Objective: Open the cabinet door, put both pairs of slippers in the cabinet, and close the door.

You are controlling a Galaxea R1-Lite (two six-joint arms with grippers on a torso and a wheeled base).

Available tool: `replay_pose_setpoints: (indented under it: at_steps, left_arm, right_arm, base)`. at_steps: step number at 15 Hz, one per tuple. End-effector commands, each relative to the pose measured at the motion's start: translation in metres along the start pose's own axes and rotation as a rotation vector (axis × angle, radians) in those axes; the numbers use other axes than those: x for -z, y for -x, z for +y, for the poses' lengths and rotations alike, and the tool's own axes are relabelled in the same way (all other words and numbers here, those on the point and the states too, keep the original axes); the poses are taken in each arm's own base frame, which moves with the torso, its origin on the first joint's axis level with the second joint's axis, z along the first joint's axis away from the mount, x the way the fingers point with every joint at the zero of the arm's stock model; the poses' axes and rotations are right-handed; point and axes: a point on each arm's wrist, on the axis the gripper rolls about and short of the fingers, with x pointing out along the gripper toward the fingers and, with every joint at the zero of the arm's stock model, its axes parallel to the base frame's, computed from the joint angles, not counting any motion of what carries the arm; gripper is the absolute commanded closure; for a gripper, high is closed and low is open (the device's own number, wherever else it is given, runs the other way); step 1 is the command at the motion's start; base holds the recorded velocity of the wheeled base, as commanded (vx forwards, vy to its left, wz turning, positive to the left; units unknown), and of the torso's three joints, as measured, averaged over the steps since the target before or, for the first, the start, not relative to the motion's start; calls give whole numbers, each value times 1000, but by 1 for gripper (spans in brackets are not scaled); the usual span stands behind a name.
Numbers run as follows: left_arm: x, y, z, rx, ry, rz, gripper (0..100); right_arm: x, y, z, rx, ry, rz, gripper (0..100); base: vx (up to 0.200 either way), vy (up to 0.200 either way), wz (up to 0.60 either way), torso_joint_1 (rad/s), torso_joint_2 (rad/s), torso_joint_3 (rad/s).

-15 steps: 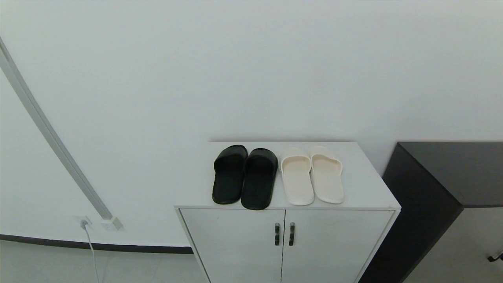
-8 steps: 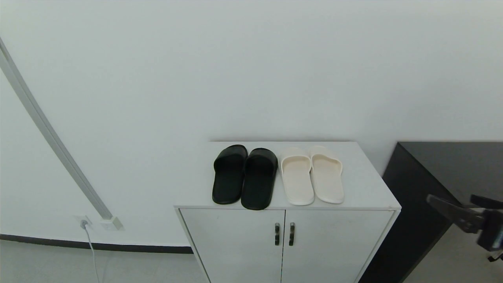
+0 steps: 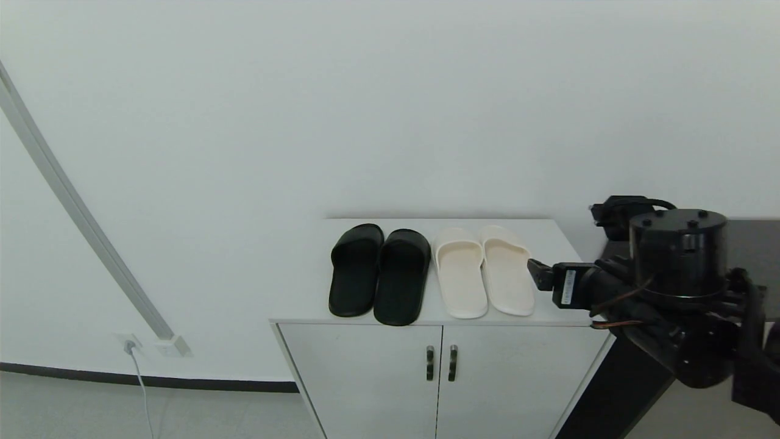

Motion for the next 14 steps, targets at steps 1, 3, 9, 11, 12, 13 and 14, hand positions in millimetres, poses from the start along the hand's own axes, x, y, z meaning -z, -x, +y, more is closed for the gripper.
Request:
replay_pose_setpoints:
  at_steps: [1,3,9,11,12,13,14]
  left_arm:
    - [0,0,0,-2,0,0,100]
    - [0,0,0,0,0,2,100]
    - [0,0,0,-2,0,0,100]
    - [0,0,0,0,0,0,100]
    - [0,0,0,0,0,0,100]
    - [0,0,0,0,0,0,100]
    - [0,0,0,-2,0,0,100]
  right_arm:
    - [16,-28,31,2,38,36,0]
    - [19,-41,45,-13,35,28,0]
    - [31,-88,77,-76,20,22,0]
    - [35,-115,84,-55,12,15,0]
    - [38,-126,84,-44,8,13,0]
    - [39,-135,85,-34,7,10,0]
    - [40,-143,84,-23,1,5,0]
  base:
    - [0,0,0,0,0,0]
    - [0,0,0,0,0,0]
    - [0,0,0,0,0,0]
    - [0,0,0,0,0,0]
    - [0,0,0,0,0,0]
    - [0,0,0,0,0,0]
    - [0,0,0,0,0,0]
